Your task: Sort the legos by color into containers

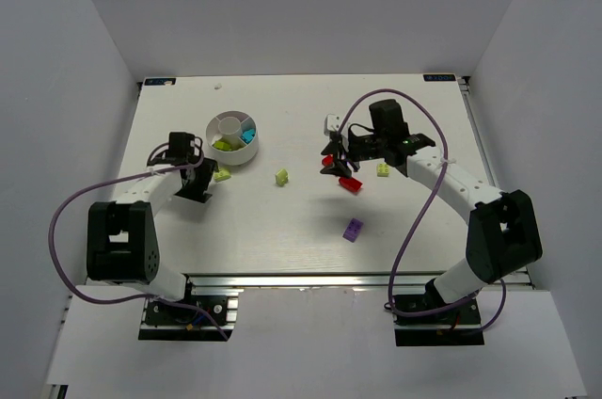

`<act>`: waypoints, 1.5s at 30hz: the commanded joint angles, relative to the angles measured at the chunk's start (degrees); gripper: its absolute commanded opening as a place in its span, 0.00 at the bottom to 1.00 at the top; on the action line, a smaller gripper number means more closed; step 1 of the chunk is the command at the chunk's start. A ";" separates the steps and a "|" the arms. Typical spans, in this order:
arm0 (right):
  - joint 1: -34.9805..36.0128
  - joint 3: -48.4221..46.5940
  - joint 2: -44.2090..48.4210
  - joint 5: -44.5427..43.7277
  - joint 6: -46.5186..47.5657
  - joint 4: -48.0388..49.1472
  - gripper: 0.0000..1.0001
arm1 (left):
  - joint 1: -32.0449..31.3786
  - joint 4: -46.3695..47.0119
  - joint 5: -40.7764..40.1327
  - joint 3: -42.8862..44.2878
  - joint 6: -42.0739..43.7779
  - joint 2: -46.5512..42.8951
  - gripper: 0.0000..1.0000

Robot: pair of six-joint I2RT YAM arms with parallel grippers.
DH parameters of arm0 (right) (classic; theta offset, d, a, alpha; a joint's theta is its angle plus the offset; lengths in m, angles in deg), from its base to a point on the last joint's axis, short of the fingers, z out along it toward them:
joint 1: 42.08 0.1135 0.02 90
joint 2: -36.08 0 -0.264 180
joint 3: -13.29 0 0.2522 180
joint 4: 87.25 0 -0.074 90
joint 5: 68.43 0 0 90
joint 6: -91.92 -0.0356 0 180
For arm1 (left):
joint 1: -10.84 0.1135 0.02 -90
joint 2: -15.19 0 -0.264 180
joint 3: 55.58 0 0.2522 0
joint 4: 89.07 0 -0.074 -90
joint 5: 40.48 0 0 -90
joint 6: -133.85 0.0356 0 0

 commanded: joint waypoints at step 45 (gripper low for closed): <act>-2.59 2.65 2.27 2.77 -3.11 5.93 0.57 | 3.41 -8.68 9.31 14.50 -13.89 18.89 0.76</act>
